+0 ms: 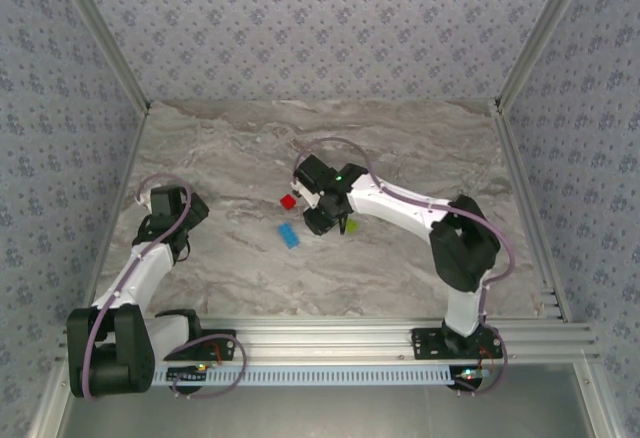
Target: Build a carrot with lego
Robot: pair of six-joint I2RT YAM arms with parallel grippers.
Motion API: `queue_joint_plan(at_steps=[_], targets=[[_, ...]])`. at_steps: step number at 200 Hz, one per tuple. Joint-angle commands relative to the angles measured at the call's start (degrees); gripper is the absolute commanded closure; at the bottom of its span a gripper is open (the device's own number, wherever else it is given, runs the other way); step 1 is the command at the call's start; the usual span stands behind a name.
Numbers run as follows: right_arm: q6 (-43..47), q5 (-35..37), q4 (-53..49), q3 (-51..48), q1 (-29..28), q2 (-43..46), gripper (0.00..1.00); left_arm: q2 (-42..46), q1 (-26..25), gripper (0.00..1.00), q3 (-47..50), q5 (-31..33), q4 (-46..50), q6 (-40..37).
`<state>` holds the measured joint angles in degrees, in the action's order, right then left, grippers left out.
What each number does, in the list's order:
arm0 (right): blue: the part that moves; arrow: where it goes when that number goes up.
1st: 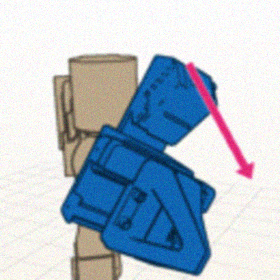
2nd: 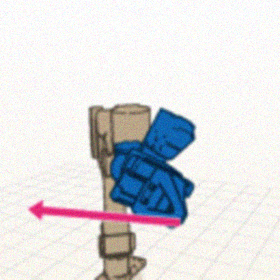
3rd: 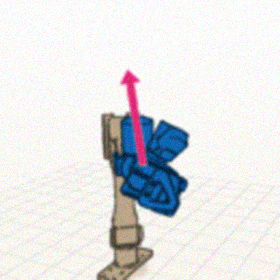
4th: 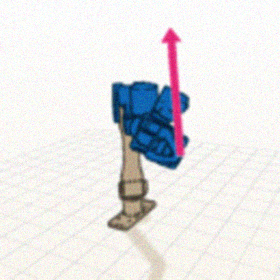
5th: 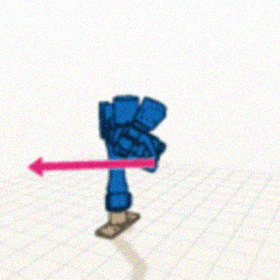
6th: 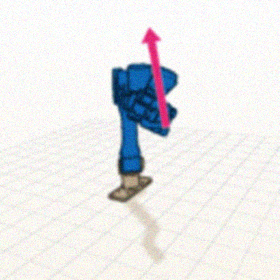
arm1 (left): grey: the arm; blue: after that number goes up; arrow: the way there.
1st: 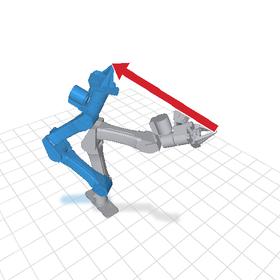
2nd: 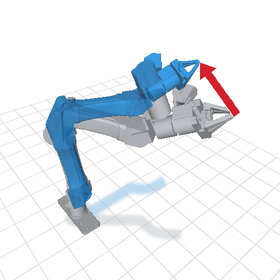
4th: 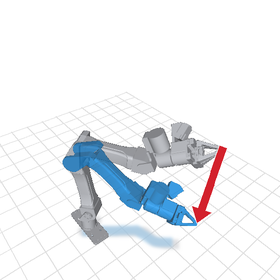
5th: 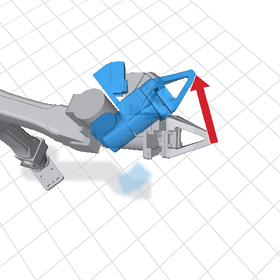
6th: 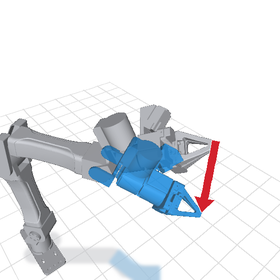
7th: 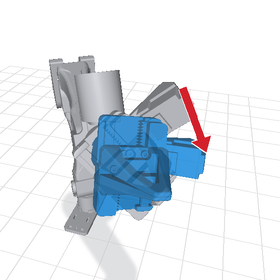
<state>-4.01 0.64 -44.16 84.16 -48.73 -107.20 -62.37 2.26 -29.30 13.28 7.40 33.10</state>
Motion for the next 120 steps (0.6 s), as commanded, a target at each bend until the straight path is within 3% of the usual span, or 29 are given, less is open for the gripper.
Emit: queue_joint_plan(at_steps=[1,120], targets=[[0.34,-0.29,1.71,2.28,0.14,-2.26,0.75,-0.28,0.21,0.03,-0.81,-0.44,-0.56,-0.08],[-0.38,-0.75,7.58,0.26,0.73,-6.63,0.73,-0.91,0.33,0.02,-1.20,-0.58,-0.66,-0.32]])
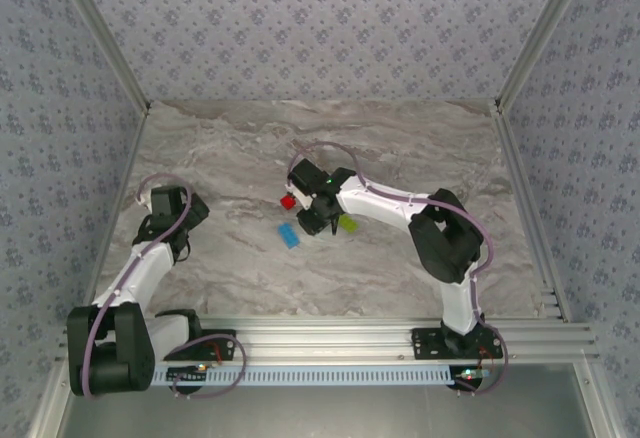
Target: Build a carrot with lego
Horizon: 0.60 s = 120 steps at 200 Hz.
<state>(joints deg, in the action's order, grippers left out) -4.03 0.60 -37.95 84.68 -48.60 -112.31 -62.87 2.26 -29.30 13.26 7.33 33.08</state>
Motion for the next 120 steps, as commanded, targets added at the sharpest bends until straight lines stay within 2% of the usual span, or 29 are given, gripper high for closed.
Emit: queue_joint_plan(at_steps=[1,45,120], targets=[[-0.36,-0.74,1.47,-0.29,0.60,-1.51,0.73,-0.41,0.31,0.03,-1.20,-0.58,-0.63,-0.30],[-0.59,-1.24,2.16,-0.66,0.86,-1.95,0.67,-0.49,0.28,0.03,-1.29,-0.58,-0.57,-0.38],[0.51,-0.71,-0.08,2.25,1.16,0.11,0.42,-0.32,0.29,0.03,-1.20,-0.51,-0.57,-0.32]])
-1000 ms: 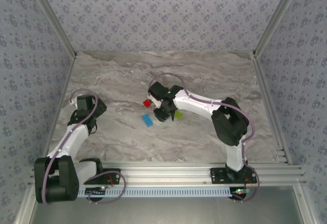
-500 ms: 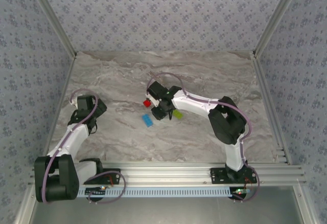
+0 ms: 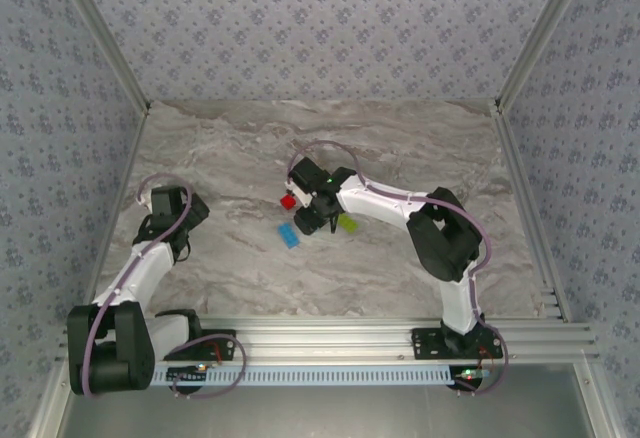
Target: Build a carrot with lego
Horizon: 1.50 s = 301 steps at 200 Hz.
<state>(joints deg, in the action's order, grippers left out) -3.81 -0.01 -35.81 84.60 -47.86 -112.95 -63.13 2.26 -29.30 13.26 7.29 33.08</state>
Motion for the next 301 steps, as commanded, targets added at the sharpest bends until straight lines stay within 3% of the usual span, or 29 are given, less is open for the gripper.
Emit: queue_joint_plan(at_steps=[1,80,145,301], targets=[[0.34,-0.13,-2.27,2.38,0.45,0.77,0.42,-0.06,0.29,0.02,-1.20,-0.56,-0.52,-0.31],[-2.35,4.07,-8.29,10.75,-3.28,7.59,0.31,0.31,0.27,0.02,-0.94,-0.32,-0.52,-0.23],[-16.58,8.64,-17.39,23.08,-11.89,-5.88,0.30,1.70,0.29,0.03,-0.50,1.12,-0.01,-0.03],[-18.54,5.66,-10.80,16.60,-10.25,-13.58,0.31,1.97,0.27,0.02,-0.30,1.16,-0.34,-0.21]])
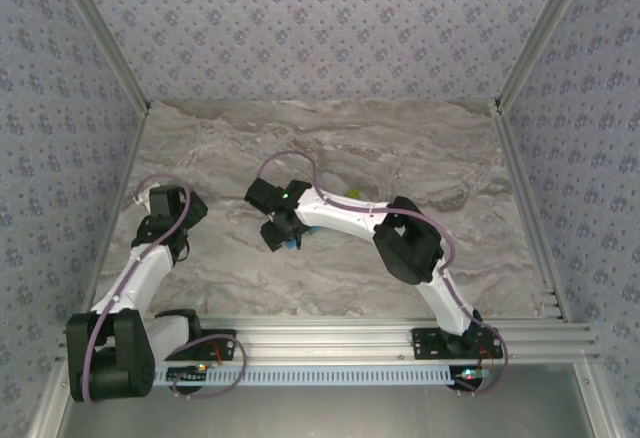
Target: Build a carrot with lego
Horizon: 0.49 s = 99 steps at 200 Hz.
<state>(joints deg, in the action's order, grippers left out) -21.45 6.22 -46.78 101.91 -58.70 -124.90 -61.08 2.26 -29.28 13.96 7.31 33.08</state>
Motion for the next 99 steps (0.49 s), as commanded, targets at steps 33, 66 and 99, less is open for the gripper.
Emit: queue_joint_plan(at_steps=[33,66,99], targets=[[-0.67,-0.90,0.95,-0.62,0.96,-2.70,0.32,-0.14,0.29,0.03,-0.38,0.43,-0.29,-0.33],[-0.51,-1.19,1.09,-0.33,1.22,-3.85,0.32,-0.18,0.22,0.02,-0.34,0.42,-0.31,-0.30],[-0.39,-1.28,1.35,-0.40,1.22,-4.47,0.34,-0.11,0.33,0.02,-0.33,0.37,-0.37,-0.31]])
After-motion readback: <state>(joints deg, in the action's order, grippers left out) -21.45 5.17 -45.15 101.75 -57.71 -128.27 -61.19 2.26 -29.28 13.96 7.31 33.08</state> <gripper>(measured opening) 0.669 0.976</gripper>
